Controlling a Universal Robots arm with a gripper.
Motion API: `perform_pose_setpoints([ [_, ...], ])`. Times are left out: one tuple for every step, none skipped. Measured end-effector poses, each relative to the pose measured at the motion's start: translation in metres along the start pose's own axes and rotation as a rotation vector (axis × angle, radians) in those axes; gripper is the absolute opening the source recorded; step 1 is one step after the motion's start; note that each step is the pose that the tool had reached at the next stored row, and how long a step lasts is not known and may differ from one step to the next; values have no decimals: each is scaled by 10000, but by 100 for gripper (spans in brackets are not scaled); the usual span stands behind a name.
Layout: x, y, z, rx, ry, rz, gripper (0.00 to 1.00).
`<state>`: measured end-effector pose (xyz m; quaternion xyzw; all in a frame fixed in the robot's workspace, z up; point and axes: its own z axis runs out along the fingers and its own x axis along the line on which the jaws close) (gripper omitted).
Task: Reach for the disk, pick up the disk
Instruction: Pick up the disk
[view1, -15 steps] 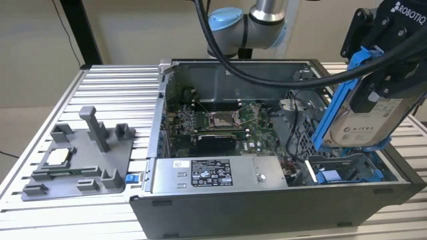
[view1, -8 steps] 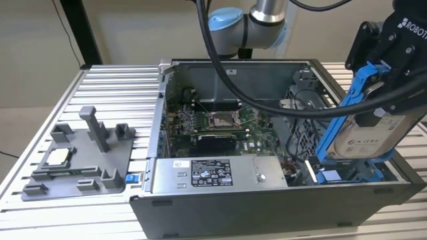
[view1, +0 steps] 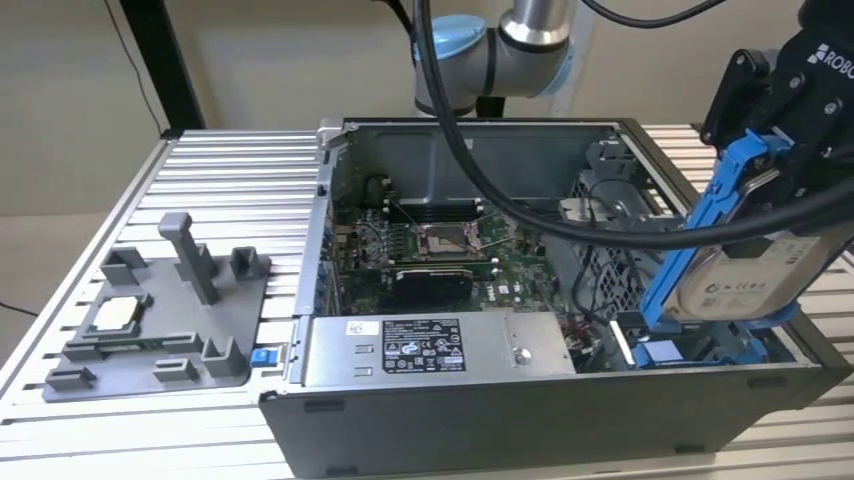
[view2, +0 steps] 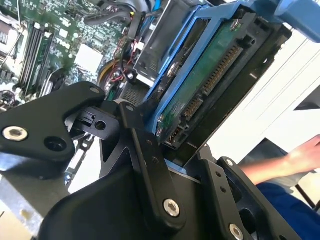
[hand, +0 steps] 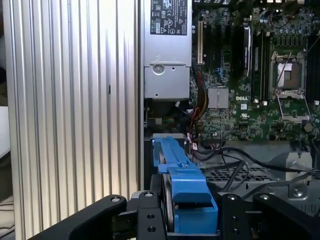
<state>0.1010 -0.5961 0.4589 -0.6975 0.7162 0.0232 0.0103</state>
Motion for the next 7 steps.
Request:
perform_pose_setpoints([
  [0,-12,1,0,0,0,0],
  [-1,-17,1,0,0,-1,0],
  [-1,-18,1,0,1,1,0],
  [0,-27,1,0,1,0,0],
  [-1,-36,1,0,0,0,0],
  [-1,-37,1,0,0,0,0],
  [-1,-39,1,0,0,0,0],
])
